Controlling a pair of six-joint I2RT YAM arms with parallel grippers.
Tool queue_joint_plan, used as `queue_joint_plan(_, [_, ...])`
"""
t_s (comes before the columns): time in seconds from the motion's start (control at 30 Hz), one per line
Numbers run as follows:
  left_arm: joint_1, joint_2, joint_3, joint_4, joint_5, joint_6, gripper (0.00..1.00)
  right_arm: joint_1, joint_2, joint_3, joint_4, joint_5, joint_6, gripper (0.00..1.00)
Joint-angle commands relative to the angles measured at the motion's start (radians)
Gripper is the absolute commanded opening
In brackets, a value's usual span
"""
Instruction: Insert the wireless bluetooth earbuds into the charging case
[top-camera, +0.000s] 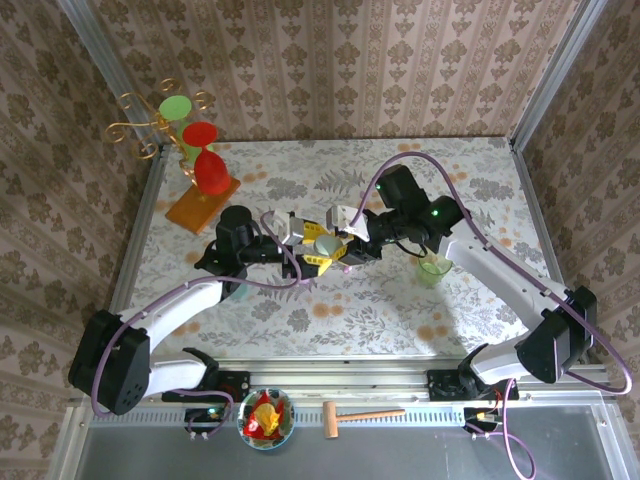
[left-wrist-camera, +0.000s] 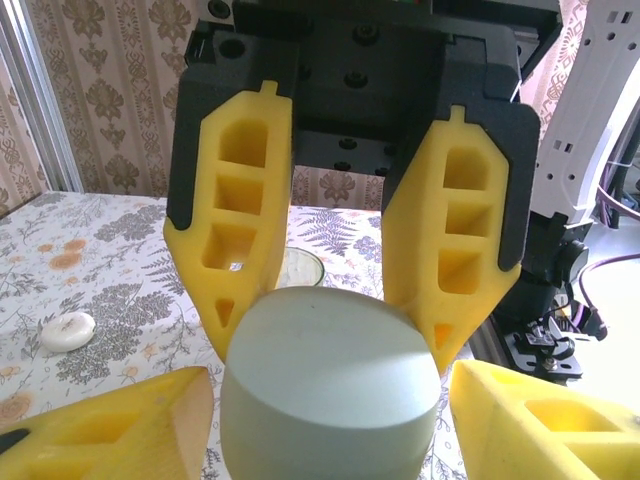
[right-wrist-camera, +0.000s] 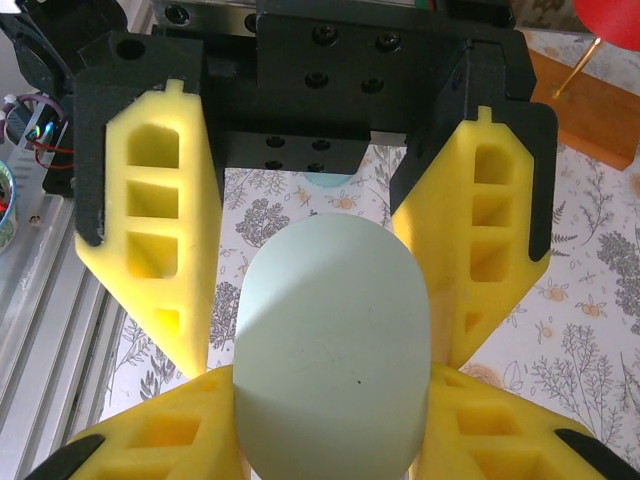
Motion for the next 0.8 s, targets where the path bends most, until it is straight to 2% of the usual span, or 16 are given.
queue_joint_plan(0.0, [-0.005, 0.012, 0.038, 0.004, 0.022, -0.005, 0.61, 0.006, -0.011, 0.014, -0.014, -0.013, -0.003, 0.32])
queue_joint_plan(0.17, [-0.005, 0.011, 0.037, 0.004, 0.02, 0.002, 0.7, 0.007, -0.033, -0.003, 0.014, -0.04, 0.008, 0.32])
queue_joint_plan(0.37, [-0.005, 0.008, 0.037, 0.004, 0.018, 0.003, 0.7, 0.002, -0.06, -0.021, 0.03, -0.045, 0.015, 0.32])
queue_joint_plan(0.53, [-0.005, 0.007, 0.039, 0.006, 0.019, -0.004, 0.65, 0.002, -0.05, -0.018, 0.019, -0.031, 0.015, 0.32])
queue_joint_plan(0.77, [-0.007, 0.003, 0.04, 0.007, 0.011, -0.009, 0.67, 0.003, -0.032, -0.008, 0.005, -0.018, 0.006, 0.32])
